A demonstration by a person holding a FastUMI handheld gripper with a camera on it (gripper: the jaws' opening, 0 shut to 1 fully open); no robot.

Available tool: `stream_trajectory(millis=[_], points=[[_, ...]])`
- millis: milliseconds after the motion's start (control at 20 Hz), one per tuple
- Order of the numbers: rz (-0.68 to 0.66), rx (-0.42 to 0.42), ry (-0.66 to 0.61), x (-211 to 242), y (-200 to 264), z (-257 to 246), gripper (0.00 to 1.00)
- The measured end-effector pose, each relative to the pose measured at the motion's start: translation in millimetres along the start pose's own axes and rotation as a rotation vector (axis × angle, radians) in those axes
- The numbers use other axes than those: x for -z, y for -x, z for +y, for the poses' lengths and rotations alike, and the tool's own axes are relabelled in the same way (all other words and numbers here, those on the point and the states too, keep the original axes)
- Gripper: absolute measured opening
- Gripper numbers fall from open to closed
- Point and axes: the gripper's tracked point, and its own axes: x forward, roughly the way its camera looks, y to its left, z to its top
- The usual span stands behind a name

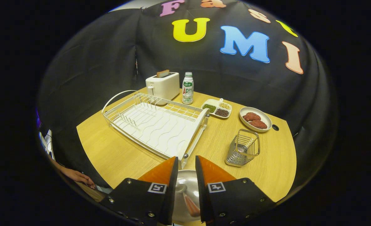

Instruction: Take the plate from the dish rack, then take the spoon from the basket and place it into the plate.

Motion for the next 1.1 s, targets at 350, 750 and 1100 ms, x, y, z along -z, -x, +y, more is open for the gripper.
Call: stream_trajectory(millis=[350,750,1100], points=[[-0.167,0.171,-0.060,-42,38,-61,0.33],[-0.441,0.395,-0.159,-123,119,-143,0.33],[-0.562,0.450,-0.214,-138,152,-164,0.96]])
